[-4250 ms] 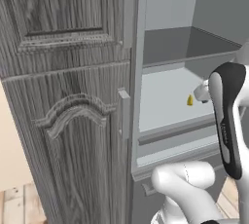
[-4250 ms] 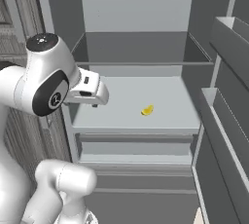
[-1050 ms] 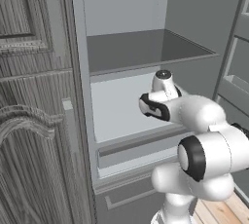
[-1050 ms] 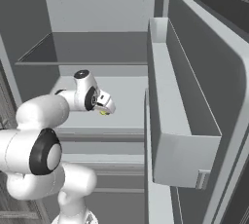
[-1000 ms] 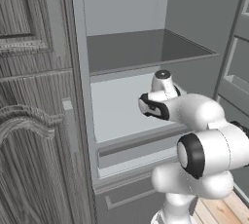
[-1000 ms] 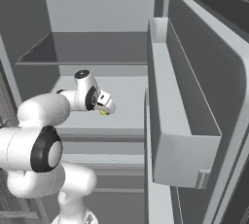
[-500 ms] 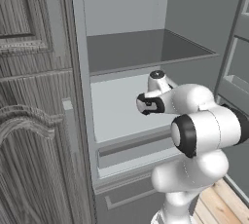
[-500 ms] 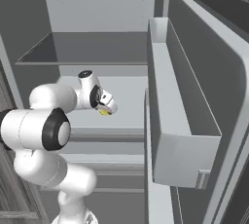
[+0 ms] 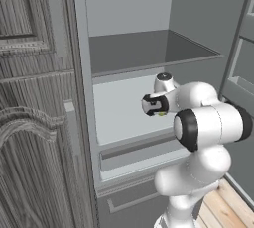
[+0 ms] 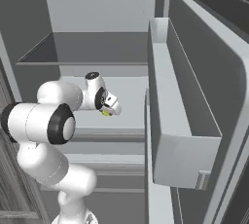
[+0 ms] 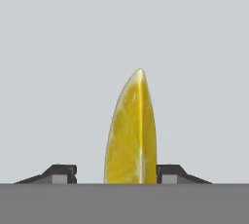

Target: Grab the onion and lemon wedge from the fridge, place them in the blender, close the lid, and turn on the blender to create a marinade.

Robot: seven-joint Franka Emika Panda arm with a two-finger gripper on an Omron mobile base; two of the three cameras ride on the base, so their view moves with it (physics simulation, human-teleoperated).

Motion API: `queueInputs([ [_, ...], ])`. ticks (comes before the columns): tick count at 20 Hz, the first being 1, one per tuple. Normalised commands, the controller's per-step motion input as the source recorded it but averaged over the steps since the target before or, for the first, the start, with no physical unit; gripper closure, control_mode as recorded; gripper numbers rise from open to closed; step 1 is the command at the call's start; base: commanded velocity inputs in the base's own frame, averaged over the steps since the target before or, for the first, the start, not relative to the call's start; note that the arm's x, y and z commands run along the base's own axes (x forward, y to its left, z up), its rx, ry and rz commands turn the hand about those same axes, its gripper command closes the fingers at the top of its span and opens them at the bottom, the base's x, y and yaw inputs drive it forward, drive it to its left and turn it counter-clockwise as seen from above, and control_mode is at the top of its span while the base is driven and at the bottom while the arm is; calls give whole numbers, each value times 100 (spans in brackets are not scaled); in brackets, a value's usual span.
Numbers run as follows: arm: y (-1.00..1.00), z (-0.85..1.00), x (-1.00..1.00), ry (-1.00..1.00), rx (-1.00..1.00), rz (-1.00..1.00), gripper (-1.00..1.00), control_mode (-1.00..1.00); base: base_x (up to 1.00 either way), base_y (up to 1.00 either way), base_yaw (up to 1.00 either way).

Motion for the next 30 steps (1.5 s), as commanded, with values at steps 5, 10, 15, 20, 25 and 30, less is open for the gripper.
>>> queueInputs([
  [5, -6, -10, 2, -5, 1, 0, 100, -100, 0, 0, 0],
  [10, -2, 1, -61, -6, 0, 0, 100, -100, 0, 0, 0],
  [15, 0, 33, -100, -25, 0, 0, 100, -100, 0, 0, 0],
  [20, 0, 74, -100, -25, 0, 0, 100, -100, 0, 0, 0],
  [25, 0, 99, -96, -4, 0, 0, 100, -100, 0, 0, 0],
  [30, 8, 100, -80, 2, 0, 0, 100, -100, 0, 0, 0],
])
